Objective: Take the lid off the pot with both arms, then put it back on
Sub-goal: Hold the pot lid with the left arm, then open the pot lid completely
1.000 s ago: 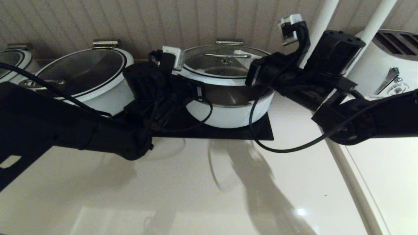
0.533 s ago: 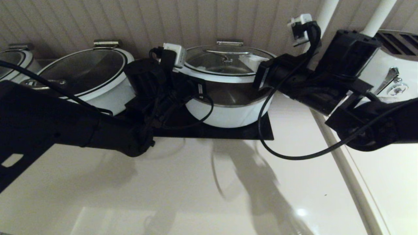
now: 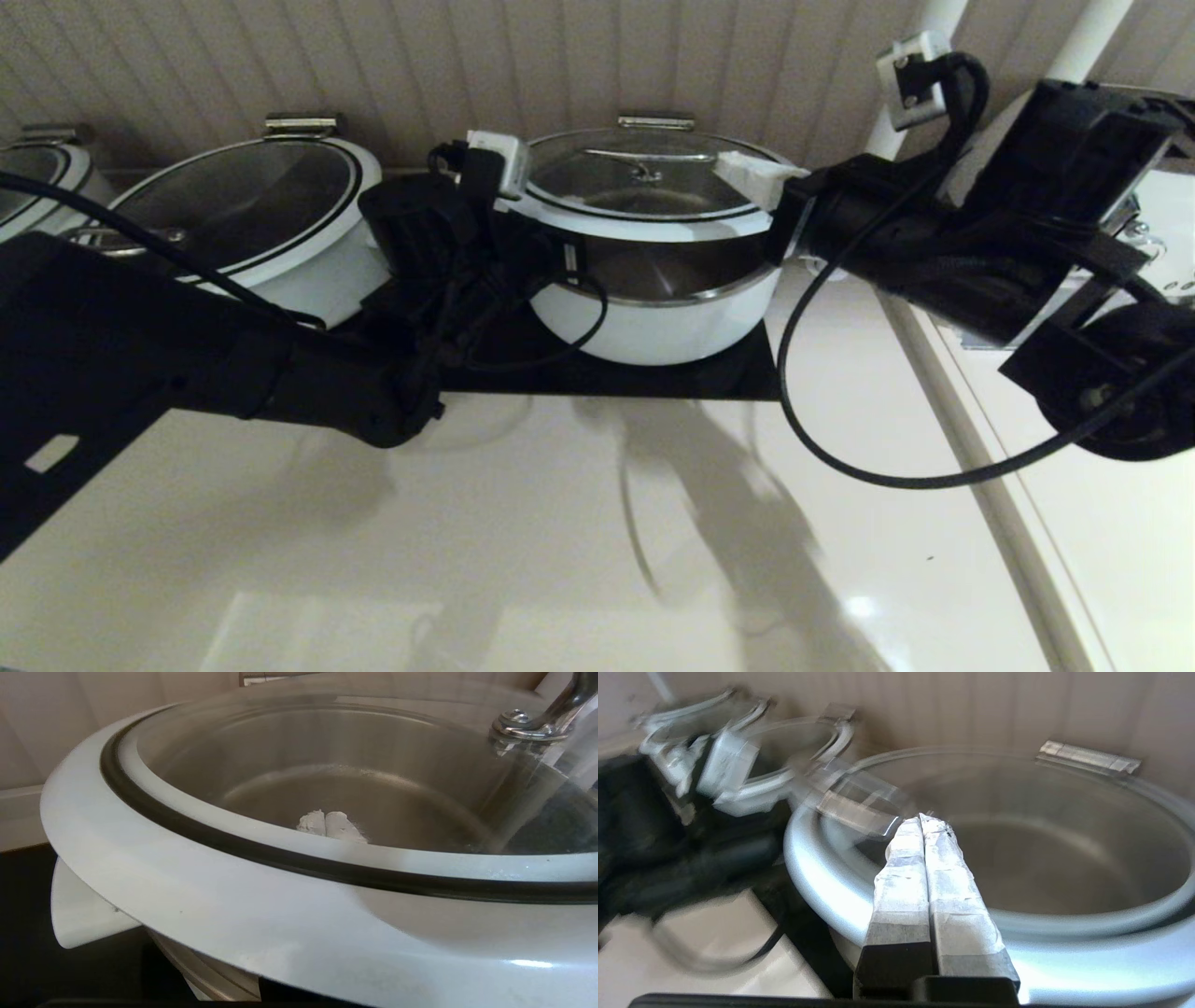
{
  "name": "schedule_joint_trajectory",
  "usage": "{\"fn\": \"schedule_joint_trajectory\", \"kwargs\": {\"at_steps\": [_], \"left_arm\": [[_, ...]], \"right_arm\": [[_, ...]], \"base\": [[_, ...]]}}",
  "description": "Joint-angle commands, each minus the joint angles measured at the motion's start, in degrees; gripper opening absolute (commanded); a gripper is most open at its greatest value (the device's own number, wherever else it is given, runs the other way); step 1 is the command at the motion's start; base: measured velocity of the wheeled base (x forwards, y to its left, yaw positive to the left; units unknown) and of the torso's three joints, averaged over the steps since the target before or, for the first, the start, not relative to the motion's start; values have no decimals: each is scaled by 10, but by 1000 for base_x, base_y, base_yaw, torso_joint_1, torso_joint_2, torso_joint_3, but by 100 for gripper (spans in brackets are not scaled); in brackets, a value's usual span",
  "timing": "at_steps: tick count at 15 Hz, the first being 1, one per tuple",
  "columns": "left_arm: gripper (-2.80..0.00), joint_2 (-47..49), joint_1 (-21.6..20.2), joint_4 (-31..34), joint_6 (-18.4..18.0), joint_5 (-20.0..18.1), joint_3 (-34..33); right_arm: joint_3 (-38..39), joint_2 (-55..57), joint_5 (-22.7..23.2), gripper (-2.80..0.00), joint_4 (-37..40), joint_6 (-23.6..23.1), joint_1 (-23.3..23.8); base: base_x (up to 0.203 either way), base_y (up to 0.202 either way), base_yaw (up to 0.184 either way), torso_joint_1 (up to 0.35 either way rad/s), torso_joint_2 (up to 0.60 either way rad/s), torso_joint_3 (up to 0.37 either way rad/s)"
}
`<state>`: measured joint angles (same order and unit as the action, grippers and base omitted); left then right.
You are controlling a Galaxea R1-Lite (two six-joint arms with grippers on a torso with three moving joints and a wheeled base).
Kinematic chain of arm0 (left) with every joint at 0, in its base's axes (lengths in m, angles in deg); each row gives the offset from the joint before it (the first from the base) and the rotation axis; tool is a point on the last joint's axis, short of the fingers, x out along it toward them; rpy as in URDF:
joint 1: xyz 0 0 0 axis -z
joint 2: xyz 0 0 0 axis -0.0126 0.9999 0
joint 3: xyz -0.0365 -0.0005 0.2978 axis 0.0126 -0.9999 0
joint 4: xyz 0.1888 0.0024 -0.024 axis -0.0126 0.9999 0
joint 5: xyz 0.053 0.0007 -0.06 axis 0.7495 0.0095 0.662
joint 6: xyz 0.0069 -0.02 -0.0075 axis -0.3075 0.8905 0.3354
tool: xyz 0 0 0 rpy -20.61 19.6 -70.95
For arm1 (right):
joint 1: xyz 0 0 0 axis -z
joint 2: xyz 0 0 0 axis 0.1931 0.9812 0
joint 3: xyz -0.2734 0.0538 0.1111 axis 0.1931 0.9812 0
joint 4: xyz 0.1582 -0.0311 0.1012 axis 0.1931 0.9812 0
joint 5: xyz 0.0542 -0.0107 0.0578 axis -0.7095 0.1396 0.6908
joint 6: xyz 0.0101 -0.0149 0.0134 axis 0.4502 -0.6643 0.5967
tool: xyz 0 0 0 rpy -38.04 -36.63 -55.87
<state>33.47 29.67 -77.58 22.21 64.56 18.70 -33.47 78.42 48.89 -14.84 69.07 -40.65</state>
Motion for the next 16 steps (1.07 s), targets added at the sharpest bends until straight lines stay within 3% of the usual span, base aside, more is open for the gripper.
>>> {"fn": "schedule_joint_trajectory", "kwargs": {"at_steps": [1,7,13,16], "left_arm": [[-280,0,-2,-5,0,0,0],[-280,0,-6,-5,0,-1,0],[-280,0,-10,7,0,-2,24],[-280,6,-10,29,0,-2,54]], "right_arm": [[38,-26,2,-280,-2,0,0],[159,-87,23,-280,33,0,-4],[178,-71,23,-280,29,1,-5],[177,-27,20,-280,-33,1,-4]], "base": [[0,0,0,0,0,0],[0,0,0,0,0,0],[0,0,0,0,0,0],[0,0,0,0,0,0]]}}
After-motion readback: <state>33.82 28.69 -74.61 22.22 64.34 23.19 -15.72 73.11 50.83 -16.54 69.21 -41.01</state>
